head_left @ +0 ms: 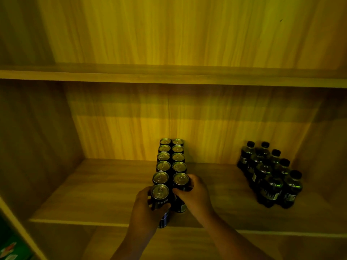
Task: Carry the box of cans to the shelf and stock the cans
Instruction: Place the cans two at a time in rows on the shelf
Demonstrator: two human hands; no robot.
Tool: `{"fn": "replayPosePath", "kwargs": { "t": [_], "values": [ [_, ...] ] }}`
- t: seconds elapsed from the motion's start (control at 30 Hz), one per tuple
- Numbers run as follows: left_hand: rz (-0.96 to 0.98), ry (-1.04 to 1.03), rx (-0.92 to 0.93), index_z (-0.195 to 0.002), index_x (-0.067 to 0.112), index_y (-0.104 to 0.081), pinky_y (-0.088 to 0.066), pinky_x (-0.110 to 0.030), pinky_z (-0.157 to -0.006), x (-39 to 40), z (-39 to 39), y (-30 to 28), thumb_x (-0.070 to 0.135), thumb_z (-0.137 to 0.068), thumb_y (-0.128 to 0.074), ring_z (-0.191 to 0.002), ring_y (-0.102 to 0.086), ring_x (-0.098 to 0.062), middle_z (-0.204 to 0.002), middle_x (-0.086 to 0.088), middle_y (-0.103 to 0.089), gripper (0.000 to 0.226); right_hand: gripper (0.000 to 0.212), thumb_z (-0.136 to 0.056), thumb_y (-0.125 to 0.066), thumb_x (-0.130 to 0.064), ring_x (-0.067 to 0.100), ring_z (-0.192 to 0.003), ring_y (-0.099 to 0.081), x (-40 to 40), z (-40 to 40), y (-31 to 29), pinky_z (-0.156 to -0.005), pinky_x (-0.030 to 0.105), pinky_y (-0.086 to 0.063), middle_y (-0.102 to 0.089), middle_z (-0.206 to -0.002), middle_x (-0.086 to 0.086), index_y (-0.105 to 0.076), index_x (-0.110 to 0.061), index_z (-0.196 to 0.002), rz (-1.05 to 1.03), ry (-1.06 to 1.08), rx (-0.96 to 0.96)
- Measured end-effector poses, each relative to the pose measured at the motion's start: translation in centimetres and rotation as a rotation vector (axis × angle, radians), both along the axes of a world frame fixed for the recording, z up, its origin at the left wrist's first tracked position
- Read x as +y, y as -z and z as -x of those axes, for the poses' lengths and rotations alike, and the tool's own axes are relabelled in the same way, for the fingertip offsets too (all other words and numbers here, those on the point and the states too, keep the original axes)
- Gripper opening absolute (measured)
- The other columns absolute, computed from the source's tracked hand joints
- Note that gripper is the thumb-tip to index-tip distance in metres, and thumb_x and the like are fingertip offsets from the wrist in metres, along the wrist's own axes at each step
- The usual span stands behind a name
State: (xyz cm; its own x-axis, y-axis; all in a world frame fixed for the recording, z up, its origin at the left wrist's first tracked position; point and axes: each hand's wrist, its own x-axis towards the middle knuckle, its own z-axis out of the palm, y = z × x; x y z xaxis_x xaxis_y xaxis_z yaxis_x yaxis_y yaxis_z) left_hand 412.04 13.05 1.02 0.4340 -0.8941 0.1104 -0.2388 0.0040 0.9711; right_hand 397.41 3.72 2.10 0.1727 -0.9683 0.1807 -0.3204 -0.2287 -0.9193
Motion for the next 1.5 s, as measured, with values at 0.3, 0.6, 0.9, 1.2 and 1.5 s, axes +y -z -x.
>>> {"fn": "replayPosePath", "kwargs": {
  "t": [0.3, 0.6, 0.9, 1.2, 1.5],
  "values": [
    [0.051, 0.018, 0.023, -0.11, 0.039, -0.051, -0.049, -0.013, -0.07, 0.0, 0.0, 0.8, 0.014, -0.072, -0.086, -0.103, -0.058, 0.0, -0.12, 0.012, -0.055, 0.058, 0.052, -0.069, -0.087, -0.037, 0.001, -0.098, -0.066, -0.5, -0.5, 2.0, -0.079, 0.022, -0.055, -0.069, -0.108, -0.011, -0.063, -0.027, -0.113, -0.024, 0.027, -0.039],
    [0.079, 0.04, -0.073, -0.107, 0.048, -0.047, -0.05, -0.005, -0.074, 0.1, -0.2, 1.4, 0.019, -0.074, -0.084, -0.1, -0.051, 0.024, -0.12, 0.015, -0.053, 0.057, 0.053, -0.071, -0.087, -0.039, -0.005, -0.099, -0.063, -0.4, -0.4, 1.7, -0.075, 0.014, -0.05, -0.067, -0.11, -0.016, -0.062, -0.028, -0.116, -0.043, 0.014, -0.062],
    [0.094, 0.022, -0.172, -0.11, 0.057, -0.04, -0.05, -0.03, -0.093, -0.1, -0.6, 2.3, 0.034, -0.072, -0.085, -0.109, -0.056, -0.004, -0.12, 0.022, -0.048, 0.063, 0.053, -0.07, -0.086, -0.041, -0.003, -0.102, -0.061, -0.5, -0.5, 1.4, -0.082, 0.02, -0.051, -0.065, -0.111, -0.018, -0.058, -0.037, -0.114, -0.05, -0.013, -0.063],
    [0.039, 0.038, -0.228, -0.127, 0.035, -0.049, -0.046, -0.028, -0.094, 0.1, -1.4, 2.9, 0.047, -0.07, -0.082, -0.112, -0.053, -0.003, -0.125, 0.015, -0.047, 0.067, 0.067, -0.067, -0.083, -0.052, 0.001, -0.108, -0.06, -0.5, -0.4, 2.0, -0.09, 0.031, -0.054, -0.063, -0.12, -0.017, -0.058, -0.032, -0.126, -0.041, -0.007, -0.019],
    [0.018, 0.08, -0.251, -0.127, 0.037, -0.05, -0.047, -0.023, -0.083, 0.5, -2.2, 3.3, 0.063, -0.065, -0.078, -0.113, -0.055, -0.005, -0.126, 0.015, -0.048, 0.073, 0.073, -0.067, -0.083, -0.053, 0.005, -0.114, -0.056, 0.1, 0.0, 2.5, -0.09, 0.026, -0.048, -0.057, -0.127, -0.012, -0.054, -0.03, -0.13, -0.05, 0.049, 0.082]
  ]
}}
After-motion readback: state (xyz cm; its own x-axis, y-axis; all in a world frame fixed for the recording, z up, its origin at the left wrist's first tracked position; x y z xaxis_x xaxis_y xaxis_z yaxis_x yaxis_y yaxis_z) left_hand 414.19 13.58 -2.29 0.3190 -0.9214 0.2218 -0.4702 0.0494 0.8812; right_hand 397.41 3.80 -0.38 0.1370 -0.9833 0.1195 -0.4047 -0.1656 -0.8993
